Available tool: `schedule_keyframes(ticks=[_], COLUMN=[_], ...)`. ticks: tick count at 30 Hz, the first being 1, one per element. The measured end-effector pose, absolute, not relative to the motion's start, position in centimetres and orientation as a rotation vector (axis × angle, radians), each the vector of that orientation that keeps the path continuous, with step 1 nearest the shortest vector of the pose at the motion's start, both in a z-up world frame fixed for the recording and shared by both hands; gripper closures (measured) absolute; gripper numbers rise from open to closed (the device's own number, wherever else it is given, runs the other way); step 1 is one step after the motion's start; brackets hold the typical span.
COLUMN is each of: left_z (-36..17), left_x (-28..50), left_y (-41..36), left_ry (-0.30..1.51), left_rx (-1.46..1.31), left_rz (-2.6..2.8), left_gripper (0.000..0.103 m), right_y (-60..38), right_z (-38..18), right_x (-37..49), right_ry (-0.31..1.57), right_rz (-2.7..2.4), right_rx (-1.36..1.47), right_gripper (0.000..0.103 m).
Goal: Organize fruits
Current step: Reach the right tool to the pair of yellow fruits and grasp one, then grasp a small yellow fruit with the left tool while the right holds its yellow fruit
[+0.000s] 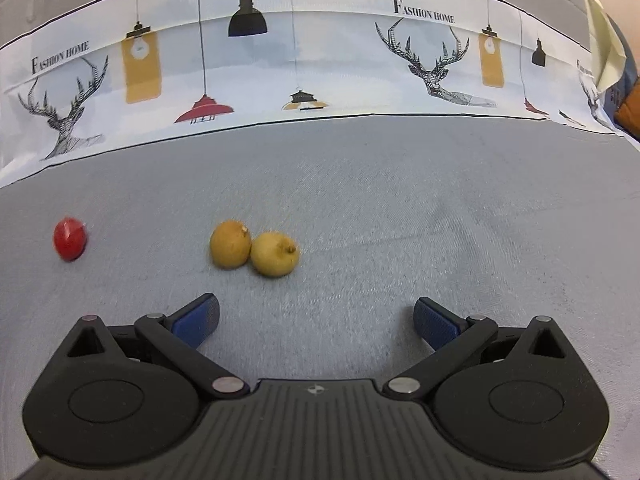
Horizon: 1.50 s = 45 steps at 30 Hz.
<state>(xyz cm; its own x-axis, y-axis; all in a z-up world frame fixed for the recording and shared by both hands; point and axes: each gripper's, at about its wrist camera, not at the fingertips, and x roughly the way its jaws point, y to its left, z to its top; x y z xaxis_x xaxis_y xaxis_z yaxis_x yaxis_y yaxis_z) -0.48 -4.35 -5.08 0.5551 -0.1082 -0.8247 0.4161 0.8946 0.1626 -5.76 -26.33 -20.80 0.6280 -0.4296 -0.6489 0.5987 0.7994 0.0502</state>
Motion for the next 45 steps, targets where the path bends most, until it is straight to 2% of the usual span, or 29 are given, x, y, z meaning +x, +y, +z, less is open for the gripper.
schedule_keyframes(ticks=[16,17,18,19,20,21,25,32,42,44,45], left_z=[-7.1,-7.3,-7.5,-7.7,-7.9,-8.1,-9.0,-11.2,-13.8,-14.4,-14.6], left_x=[1.6,1.8,2.0,2.1,2.3,2.6,3.7,4.5,2.2,2.5,2.7], left_y=[-7.8,-8.1,-8.6,-9.0,-9.4,-10.0,-12.7,-20.4,-27.0,-28.0,-28.5], left_ry=[0.937,0.94,0.942,0.941,0.941,0.943,0.954,0.959,0.918,0.928,0.932], left_rx=[0.408,0.406,0.406,0.406,0.404,0.399,0.364,0.365,0.407,0.388,0.389], left_rz=[-0.348,-0.351,-0.353,-0.354,-0.356,-0.361,-0.403,-0.59,-0.759,-0.779,-0.79], left_gripper=[0.0,0.0,0.0,0.0,0.0,0.0,0.0,0.0,0.0,0.002,0.008], right_y=[-28.4,-28.6,-28.9,-29.1,-29.3,-29.4,-31.8,-37.6,-38.4,-38.4,-38.4], right_z=[-20.9,-20.9,-20.8,-20.5,-20.4,-20.3,-20.2,-20.6,-20.9,-20.9,-20.9], right_x=[-3.9,-4.0,-4.2,-4.4,-4.5,-4.6,-6.0,-10.6,-10.8,-11.0,-11.1], right_ry=[0.64,0.636,0.622,0.606,0.606,0.608,0.611,0.54,0.53,0.528,0.525], right_rz=[-0.641,-0.648,-0.637,-0.633,-0.639,-0.644,-0.789,-1.026,-1.024,-1.043,-1.055], right_rx=[0.254,0.241,0.247,0.257,0.246,0.235,0.28,0.521,0.548,0.55,0.554], right_gripper=[0.002,0.011,0.035,0.047,0.07,0.078,0.078,0.077,0.078,0.078,0.078])
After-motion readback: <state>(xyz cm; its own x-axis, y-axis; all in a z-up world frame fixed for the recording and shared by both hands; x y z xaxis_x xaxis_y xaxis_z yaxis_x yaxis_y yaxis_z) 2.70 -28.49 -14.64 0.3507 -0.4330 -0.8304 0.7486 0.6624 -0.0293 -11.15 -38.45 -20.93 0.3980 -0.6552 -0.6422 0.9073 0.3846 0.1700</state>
